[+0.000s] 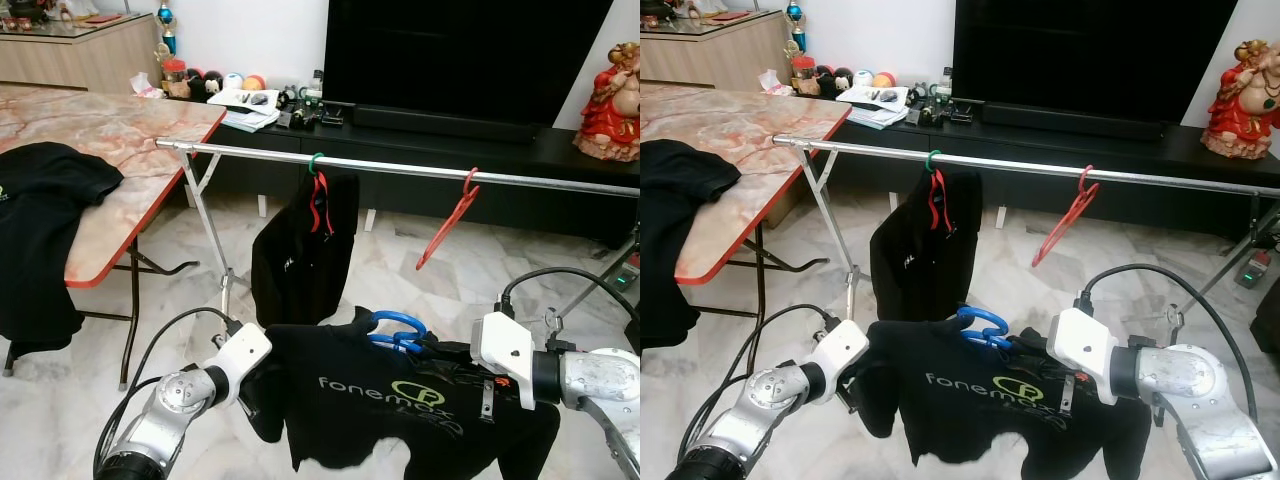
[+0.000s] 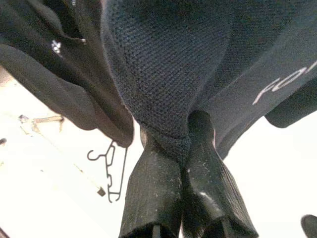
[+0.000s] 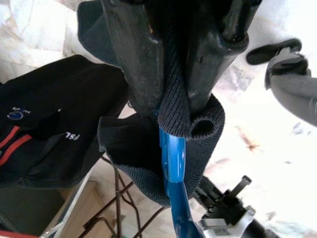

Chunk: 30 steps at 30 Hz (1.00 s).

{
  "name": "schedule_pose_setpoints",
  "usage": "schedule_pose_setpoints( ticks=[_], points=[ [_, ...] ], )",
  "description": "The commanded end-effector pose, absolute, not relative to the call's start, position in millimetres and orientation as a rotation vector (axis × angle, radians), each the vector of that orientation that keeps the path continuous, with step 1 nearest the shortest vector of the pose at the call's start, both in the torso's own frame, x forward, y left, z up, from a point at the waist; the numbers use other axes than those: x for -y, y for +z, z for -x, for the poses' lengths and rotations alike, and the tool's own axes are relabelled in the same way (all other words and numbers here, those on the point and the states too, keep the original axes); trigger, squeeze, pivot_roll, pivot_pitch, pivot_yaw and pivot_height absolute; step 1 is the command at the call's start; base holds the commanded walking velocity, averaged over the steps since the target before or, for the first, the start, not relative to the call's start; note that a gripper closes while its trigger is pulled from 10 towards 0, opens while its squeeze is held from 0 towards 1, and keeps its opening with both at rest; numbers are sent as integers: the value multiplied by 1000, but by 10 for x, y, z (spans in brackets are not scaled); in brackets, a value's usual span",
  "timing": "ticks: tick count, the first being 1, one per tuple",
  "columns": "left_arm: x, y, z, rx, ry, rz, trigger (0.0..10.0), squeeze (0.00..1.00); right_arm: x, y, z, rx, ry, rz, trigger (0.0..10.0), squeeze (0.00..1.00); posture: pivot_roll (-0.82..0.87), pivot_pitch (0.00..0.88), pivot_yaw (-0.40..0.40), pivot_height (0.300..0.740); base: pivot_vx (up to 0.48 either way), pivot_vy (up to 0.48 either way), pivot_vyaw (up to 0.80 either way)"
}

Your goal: Hang hanger

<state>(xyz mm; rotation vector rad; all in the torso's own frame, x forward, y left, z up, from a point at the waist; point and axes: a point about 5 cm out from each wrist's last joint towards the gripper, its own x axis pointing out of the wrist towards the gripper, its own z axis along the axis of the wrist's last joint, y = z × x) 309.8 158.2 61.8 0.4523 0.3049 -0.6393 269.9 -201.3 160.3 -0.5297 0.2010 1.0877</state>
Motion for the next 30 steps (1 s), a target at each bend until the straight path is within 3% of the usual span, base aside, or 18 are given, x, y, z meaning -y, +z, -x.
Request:
schedule_pose_setpoints(
  ticks=[1,4,6,12,15,19,23,26,30],
  points=[
    [-1642,661,-3161,-309,-571,-457,0,0,2046,1697,-2799,-161,1024,565,10000,0,44,0,-55,740,0,0,0],
    [-1730,621,-3197,-356,-477,-493,0,0,2083,1709,-2849,-157,979,585,10000,0,42,0,-56,740,0,0,0],
    [-1880,592,-3242,-414,-309,-500,0,0,2134,1763,-2968,-129,861,585,10000,0,40,0,-58,740,0,0,0],
    [-1977,571,-3241,-451,-188,-503,0,0,2150,1754,-3034,-124,784,560,10000,0,48,0,-59,740,0,0,0],
    [-2009,497,-3210,-551,-136,-458,0,0,2162,1742,-3167,-115,653,531,10000,0,49,0,-58,740,0,0,0],
    [-1888,429,-3157,-611,-230,-463,0,0,2194,1806,-3294,-78,509,438,10000,0,54,0,-58,740,0,0,0],
    [-1555,405,-3033,-654,-469,-437,0,0,2250,1920,-3422,-22,345,257,10000,0,54,0,-59,740,0,0,0],
    [-1246,432,-2894,-676,-700,-417,0,0,2204,1944,-3459,6,333,191,10000,0,65,0,-66,740,0,0,0],
    [-1010,484,-2820,-639,-829,-400,0,0,2067,1945,-3444,24,409,192,10000,0,68,0,-70,740,0,0,0]
  ],
)
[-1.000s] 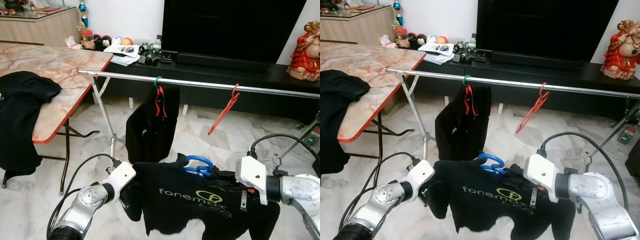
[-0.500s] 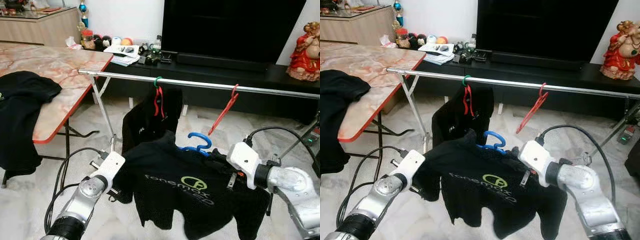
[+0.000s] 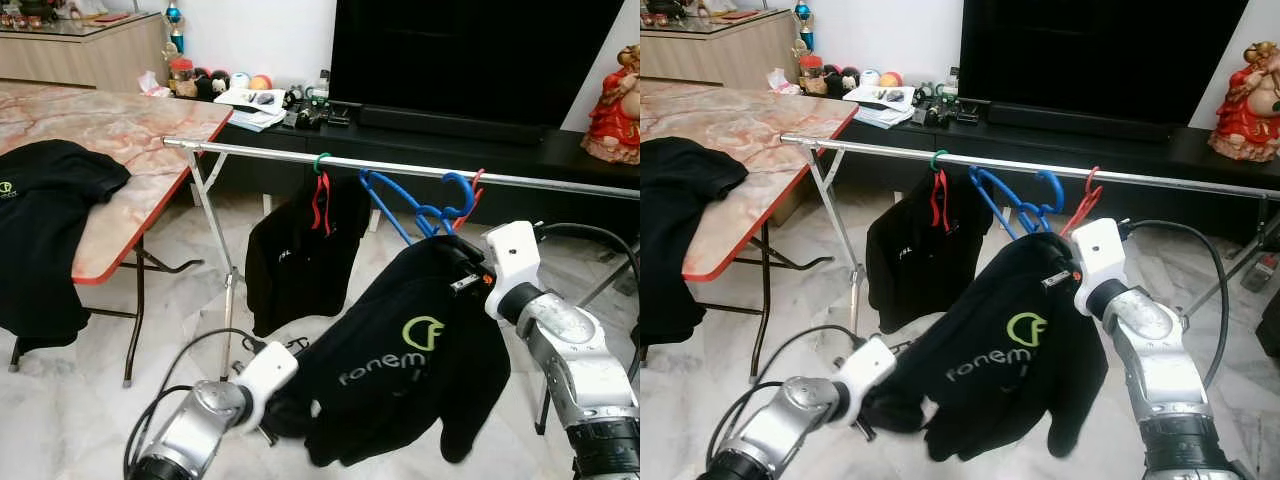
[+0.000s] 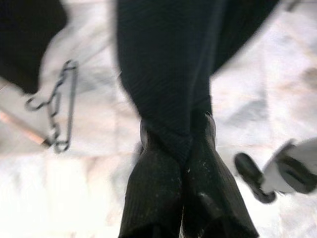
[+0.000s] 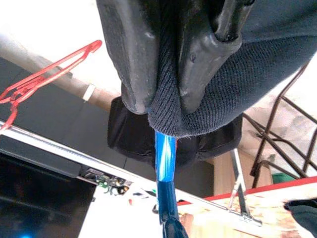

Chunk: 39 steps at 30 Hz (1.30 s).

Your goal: Hang hanger

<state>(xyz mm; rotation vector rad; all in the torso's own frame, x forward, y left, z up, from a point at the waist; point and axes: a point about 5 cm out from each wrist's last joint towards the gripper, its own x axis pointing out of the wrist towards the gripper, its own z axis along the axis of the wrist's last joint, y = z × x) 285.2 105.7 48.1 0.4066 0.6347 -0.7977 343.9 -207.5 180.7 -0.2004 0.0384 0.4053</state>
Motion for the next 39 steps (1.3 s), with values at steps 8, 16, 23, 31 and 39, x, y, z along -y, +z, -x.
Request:
schedule_pose_setpoints(
  ticks=[8,16,23,31,39],
  points=[
    [-877,802,-2754,-410,-1052,-426,10000,1000,1934,1575,-3278,-165,695,439,10000,0,67,0,-74,740,0,0,0],
    [-1217,934,-2513,-480,-1259,-446,10000,1000,1989,1352,-3270,-282,824,605,10000,0,87,0,-83,740,0,0,0],
    [-1337,1059,-2405,-512,-1311,-415,10000,1000,1847,1298,-3366,-267,884,603,10000,0,108,0,-98,740,0,0,0],
    [-1353,1130,-2558,-445,-1207,-459,10000,1000,1533,1123,-3203,-277,1215,556,10000,0,129,0,-112,740,0,0,0],
    [-1325,1232,-2614,-386,-1165,-433,10000,1000,1526,975,-3155,-334,1281,588,10000,0,135,0,-117,740,0,0,0]
  ],
)
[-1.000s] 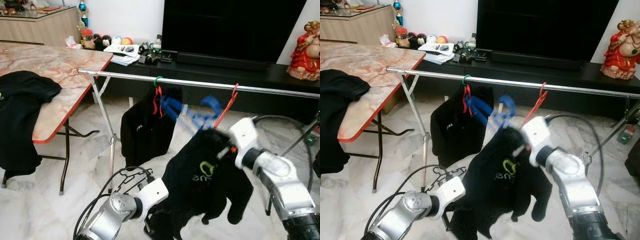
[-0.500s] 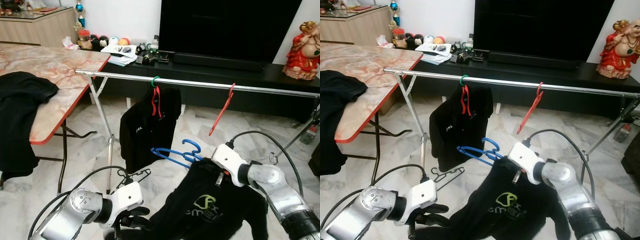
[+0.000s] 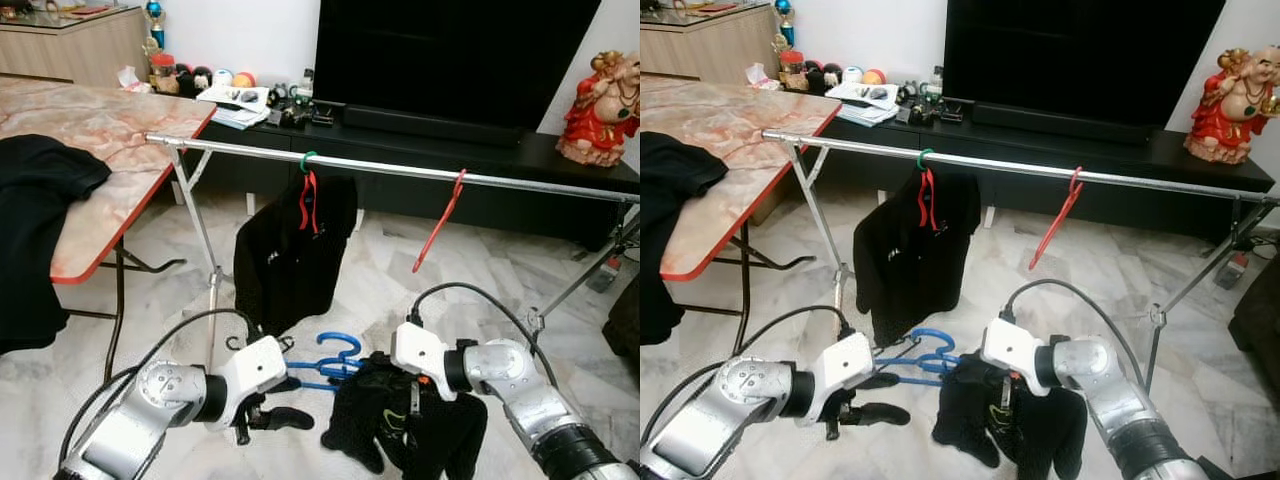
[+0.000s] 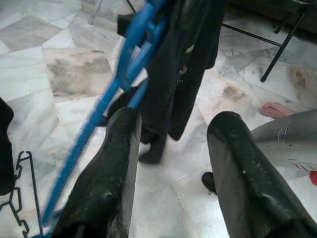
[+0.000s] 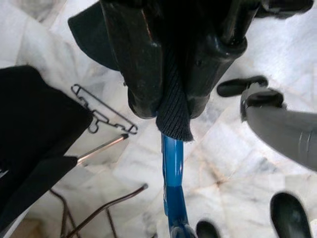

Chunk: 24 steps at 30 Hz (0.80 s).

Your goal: Hang hanger

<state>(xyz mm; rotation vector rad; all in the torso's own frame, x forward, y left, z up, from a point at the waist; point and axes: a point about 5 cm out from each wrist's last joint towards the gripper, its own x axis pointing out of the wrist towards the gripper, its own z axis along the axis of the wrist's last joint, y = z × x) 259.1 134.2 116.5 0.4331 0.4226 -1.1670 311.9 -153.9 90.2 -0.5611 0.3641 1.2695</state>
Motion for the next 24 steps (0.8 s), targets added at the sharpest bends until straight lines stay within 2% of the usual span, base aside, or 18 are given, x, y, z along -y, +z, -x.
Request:
schedule_pose_setpoints(
  ticks=[1,6,7,8,24],
  points=[
    [-1320,1239,-2623,-379,-1160,-426,10000,1000,1511,970,-3144,-327,1294,584,10000,0,135,0,-117,740,0,0,0],
    [-1307,1205,-2621,-392,-1159,-434,10000,1000,1476,967,-3113,-307,1327,565,10000,0,130,0,-108,740,0,0,0],
    [-1304,1188,-2623,-398,-1159,-442,10000,635,1466,969,-3106,-302,1336,562,10000,0,126,0,-105,740,0,0,0],
    [-1293,1170,-2632,-399,-1155,-447,10000,0,1451,973,-3098,-294,1346,556,10000,0,123,0,-104,740,0,0,0],
    [-1126,1061,-2651,-394,-1181,-431,10000,0,1338,1028,-2966,-237,1472,521,10000,0,108,0,-96,740,0,0,0]
  ],
)
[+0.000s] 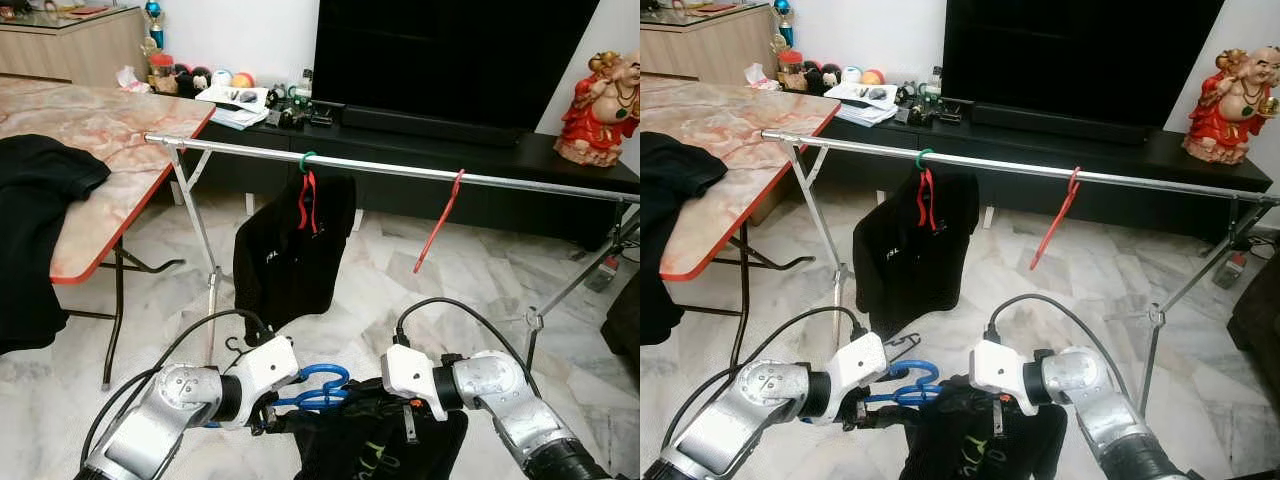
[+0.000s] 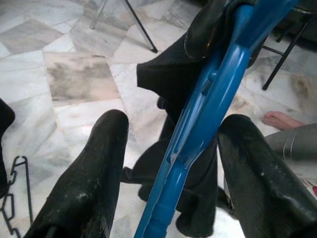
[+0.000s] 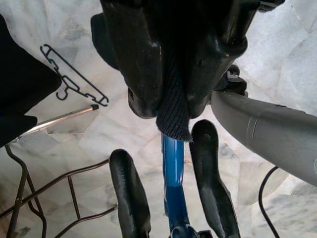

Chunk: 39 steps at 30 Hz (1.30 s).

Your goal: Hang hanger

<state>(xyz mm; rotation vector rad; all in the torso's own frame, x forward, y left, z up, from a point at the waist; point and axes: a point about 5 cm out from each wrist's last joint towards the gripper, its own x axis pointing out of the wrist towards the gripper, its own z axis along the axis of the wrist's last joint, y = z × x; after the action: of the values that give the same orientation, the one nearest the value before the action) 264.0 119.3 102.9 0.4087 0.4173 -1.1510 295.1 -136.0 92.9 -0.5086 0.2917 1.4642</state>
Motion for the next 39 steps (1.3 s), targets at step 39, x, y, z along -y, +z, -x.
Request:
schedule_pose_setpoints(
  ticks=[39],
  points=[
    [-1012,1049,-2636,-379,-1224,-341,0,0,1340,1128,-2981,-234,1486,519,10000,0,99,0,-118,740,0,0,0]
  ],
)
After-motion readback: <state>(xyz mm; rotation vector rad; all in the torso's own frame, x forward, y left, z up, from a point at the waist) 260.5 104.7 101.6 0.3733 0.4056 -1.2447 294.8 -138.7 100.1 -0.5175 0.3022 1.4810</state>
